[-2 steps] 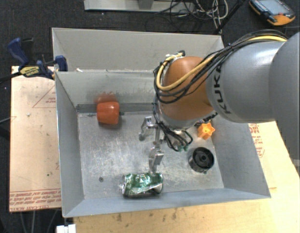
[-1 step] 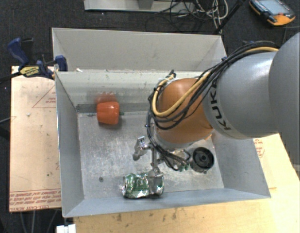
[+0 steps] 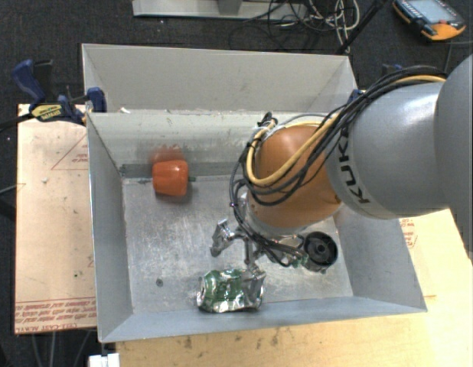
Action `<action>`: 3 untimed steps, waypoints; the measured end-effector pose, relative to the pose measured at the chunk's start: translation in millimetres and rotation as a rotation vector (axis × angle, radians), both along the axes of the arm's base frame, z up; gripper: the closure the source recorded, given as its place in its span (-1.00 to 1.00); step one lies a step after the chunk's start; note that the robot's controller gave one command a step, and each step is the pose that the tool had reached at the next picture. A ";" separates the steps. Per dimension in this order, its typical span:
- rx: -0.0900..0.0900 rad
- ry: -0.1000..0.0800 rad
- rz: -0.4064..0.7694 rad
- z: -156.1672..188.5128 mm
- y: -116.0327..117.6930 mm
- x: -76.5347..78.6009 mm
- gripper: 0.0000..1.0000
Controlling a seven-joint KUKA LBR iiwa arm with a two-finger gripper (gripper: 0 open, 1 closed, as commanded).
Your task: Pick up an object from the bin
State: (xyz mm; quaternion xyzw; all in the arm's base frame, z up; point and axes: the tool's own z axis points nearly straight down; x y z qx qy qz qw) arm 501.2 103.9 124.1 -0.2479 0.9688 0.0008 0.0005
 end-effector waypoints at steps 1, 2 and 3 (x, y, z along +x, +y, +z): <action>-0.002 -0.015 0.103 -45.9 44.3 -12.1 -1.00; 0.003 -0.045 0.171 -53.5 64.2 -11.0 1.00; 0.004 -0.045 0.181 -53.4 63.9 -10.9 1.00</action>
Offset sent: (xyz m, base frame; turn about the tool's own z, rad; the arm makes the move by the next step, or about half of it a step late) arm -0.0170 0.0472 -0.0541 -0.3502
